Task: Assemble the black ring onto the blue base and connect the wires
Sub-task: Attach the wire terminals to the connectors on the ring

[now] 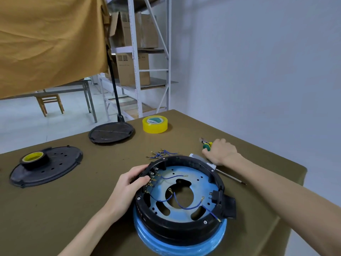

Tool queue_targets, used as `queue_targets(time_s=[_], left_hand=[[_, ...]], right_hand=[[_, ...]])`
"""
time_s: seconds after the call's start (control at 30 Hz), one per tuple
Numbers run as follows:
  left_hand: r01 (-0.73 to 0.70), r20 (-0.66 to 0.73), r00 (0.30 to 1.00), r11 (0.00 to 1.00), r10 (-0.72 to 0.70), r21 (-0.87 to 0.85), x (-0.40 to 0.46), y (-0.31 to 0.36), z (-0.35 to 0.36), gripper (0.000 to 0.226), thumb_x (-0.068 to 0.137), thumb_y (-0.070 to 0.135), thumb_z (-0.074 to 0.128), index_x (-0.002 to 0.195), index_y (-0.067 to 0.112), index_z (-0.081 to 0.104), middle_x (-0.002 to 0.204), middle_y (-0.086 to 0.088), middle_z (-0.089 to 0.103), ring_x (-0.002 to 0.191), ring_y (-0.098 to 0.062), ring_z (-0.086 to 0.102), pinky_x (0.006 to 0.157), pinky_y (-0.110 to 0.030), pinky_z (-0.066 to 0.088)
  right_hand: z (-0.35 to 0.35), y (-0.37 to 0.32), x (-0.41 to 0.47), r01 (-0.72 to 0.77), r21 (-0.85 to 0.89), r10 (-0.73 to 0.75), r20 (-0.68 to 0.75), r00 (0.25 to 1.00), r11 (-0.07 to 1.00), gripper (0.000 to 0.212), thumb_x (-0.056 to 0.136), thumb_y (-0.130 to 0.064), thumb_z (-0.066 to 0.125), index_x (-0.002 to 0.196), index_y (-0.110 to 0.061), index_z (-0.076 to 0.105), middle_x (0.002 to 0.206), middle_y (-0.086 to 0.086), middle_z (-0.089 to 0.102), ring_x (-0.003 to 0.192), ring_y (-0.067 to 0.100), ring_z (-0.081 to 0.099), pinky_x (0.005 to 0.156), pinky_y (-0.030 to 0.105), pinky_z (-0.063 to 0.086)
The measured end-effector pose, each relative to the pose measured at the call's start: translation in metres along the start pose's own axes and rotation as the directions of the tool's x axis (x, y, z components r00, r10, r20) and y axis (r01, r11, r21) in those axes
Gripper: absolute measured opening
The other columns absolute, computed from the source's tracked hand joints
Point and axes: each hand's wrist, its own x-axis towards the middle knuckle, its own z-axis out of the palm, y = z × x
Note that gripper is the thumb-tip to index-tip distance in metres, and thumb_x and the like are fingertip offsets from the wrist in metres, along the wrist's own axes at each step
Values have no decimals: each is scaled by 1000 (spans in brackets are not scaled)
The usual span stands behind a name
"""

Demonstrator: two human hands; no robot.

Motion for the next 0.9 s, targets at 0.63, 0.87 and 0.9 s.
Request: queue_targets(time_s=[0.63,0.87,0.9], left_hand=[[37,-61,997,999,-36,11,-9,0,2,31,102,13,60,122,33,73,130,9,68,116,-8,66,99,-30,50],[30,-91,995,1000,-30,-2,-12,0,5,30,102,15,61,121,35,73,128,14,66,116,-5,65,99,-30,50],[28,-91,995,1000,-28,2,-12,0,5,30,102,15,61,121,35,72,128,14,66,117,-5,64,100,-30,49]], right_hand=[[-102,-47,-134,597,97,-605,169,778,796,48,89,-61,48,85,-14,55,76,0,56,61,22,49,56,35,39],[-80,-60,-148,638,-140,-643,9,765,757,46,90,-60,49,77,-16,46,83,0,44,61,21,46,53,34,29],[-77,-61,-150,648,-179,-661,-20,750,741,44,91,-60,48,79,-17,45,84,1,44,63,21,46,53,34,29]])
